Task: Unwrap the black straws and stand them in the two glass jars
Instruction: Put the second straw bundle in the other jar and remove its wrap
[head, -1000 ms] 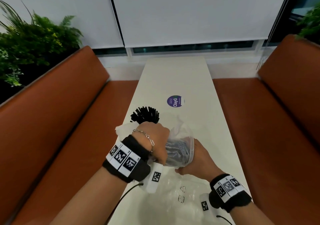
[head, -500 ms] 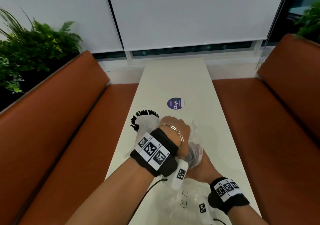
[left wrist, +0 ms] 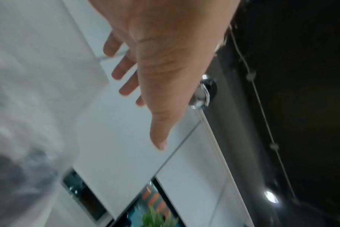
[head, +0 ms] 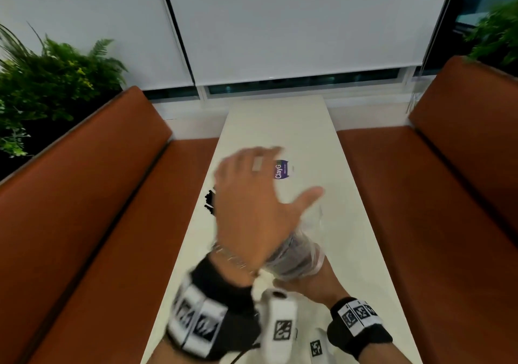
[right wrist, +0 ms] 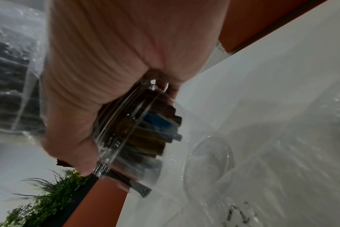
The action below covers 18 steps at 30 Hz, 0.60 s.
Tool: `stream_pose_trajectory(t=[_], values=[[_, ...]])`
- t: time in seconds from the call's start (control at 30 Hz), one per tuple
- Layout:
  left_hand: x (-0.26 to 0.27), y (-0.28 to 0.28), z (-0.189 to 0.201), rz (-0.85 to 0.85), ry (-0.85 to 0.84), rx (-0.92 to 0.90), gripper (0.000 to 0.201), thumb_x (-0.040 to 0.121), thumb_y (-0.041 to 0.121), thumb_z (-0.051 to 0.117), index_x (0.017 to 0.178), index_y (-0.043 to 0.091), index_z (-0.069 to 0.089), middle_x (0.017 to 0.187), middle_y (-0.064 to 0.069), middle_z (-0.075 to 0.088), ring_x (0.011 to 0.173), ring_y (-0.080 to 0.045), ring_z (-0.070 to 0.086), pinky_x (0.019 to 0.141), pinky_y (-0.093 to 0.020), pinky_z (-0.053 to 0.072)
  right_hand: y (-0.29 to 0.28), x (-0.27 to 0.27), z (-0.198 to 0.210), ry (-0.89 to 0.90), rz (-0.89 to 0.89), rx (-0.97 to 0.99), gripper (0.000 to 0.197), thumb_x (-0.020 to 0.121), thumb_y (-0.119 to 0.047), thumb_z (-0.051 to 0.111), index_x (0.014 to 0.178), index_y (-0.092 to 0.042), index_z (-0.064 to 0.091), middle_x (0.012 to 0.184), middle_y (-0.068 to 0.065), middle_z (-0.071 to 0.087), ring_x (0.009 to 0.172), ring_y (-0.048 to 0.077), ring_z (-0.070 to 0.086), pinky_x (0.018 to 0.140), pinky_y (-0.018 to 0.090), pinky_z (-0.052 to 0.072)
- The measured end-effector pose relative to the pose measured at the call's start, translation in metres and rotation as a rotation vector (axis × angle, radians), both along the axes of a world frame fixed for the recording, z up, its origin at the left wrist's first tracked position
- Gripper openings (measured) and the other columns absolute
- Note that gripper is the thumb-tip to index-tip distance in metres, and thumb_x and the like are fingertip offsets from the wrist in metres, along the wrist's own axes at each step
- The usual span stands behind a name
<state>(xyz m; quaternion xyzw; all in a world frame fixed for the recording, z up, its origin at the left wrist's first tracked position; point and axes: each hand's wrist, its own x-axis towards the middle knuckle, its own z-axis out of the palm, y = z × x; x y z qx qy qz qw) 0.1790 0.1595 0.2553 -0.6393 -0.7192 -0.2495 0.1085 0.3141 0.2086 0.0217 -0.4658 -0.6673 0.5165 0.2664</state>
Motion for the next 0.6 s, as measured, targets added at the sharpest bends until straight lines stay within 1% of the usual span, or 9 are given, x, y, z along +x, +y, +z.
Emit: stream_pose_trajectory(t=[0.07,0.13,0.2,0.27,0.3,0.37,0.47,0.53,0.6], values=[[-0.019,-0.025,0.0,0.137,-0.194,-0.08,0.117,0.067,0.1,0.055,0.158,0.027,0.04,0.158,-0.001,0.051,0.145,-0.025,0.049,0.118,-0.051,0.043,-0.001,-0.003,-0.003,-0.039,-0.028,-0.032,0.074,0.049,-0.034,0.101,0.115,-0.021,0.068,0.102,-0.01,0.075,0.091,0.008,0.075,0.069,0.018,0.061],[-0.032,-0.037,-0.026,0.188,-0.391,-0.315,0.12,0.066,0.094,0.064,0.16,0.024,0.035,0.16,-0.003,0.05,0.145,-0.026,0.052,0.115,-0.049,0.048,-0.003,-0.003,-0.006,-0.04,-0.076,-0.041,0.066,0.05,-0.029,0.104,0.106,-0.025,0.07,0.097,-0.009,0.076,0.083,0.006,0.074,0.064,0.017,0.06],[-0.039,-0.033,-0.053,0.169,-0.485,-0.345,0.074,0.078,0.082,0.068,0.126,0.026,0.064,0.126,0.001,0.071,0.12,-0.023,0.069,0.098,-0.043,0.059,-0.006,-0.003,-0.01,-0.019,-0.111,-0.063,0.064,0.047,-0.029,0.105,0.102,-0.026,0.073,0.093,-0.004,0.079,0.078,0.01,0.075,0.065,0.026,0.065],[-0.038,-0.029,-0.066,0.139,-0.432,-0.218,0.052,0.088,0.078,0.059,0.088,0.027,0.062,0.09,0.006,0.068,0.088,-0.018,0.07,0.069,-0.028,0.053,-0.008,-0.002,-0.01,0.016,-0.141,-0.091,0.069,0.045,-0.028,0.107,0.104,-0.026,0.073,0.095,-0.004,0.08,0.079,0.009,0.076,0.066,0.028,0.066],[-0.036,-0.026,-0.065,0.13,-0.402,-0.147,0.051,0.089,0.079,0.055,0.085,0.029,0.059,0.085,0.008,0.064,0.08,-0.015,0.066,0.063,-0.022,0.046,-0.009,-0.001,-0.01,0.037,-0.16,-0.088,0.073,0.045,-0.026,0.108,0.108,-0.027,0.071,0.098,-0.007,0.08,0.082,0.003,0.077,0.067,0.023,0.065],[-0.034,-0.025,-0.052,0.088,-0.441,0.004,0.049,0.09,0.079,0.054,0.093,0.033,0.068,0.087,0.011,0.066,0.08,-0.01,0.065,0.065,-0.019,0.047,-0.013,-0.001,-0.004,0.053,-0.161,-0.058,0.084,0.046,-0.026,0.109,0.118,-0.03,0.065,0.108,-0.014,0.077,0.093,-0.01,0.073,0.069,0.012,0.06],[-0.034,-0.022,-0.037,0.035,-0.495,0.06,0.046,0.095,0.075,0.054,0.09,0.031,0.067,0.085,0.013,0.064,0.082,-0.008,0.064,0.071,-0.029,0.054,-0.015,-0.001,0.003,0.039,-0.162,-0.023,0.09,0.044,-0.032,0.108,0.119,-0.035,0.06,0.112,-0.015,0.074,0.1,-0.004,0.071,0.071,0.016,0.061],[-0.036,-0.016,-0.045,0.006,-0.459,0.021,0.04,0.098,0.072,0.053,0.091,0.033,0.062,0.086,0.011,0.062,0.082,-0.009,0.063,0.068,-0.021,0.047,-0.015,-0.001,0.004,0.019,-0.166,-0.009,0.091,0.043,-0.034,0.108,0.12,-0.034,0.059,0.112,-0.015,0.074,0.1,-0.002,0.071,0.073,0.018,0.06],[-0.037,-0.011,-0.059,-0.011,-0.408,0.001,0.039,0.101,0.065,0.053,0.096,0.03,0.069,0.088,0.008,0.063,0.082,-0.009,0.062,0.064,-0.009,0.037,-0.016,-0.003,0.003,-0.006,-0.16,0.009,0.087,0.044,-0.034,0.107,0.119,-0.03,0.06,0.108,-0.016,0.074,0.096,-0.004,0.071,0.068,0.012,0.058]])
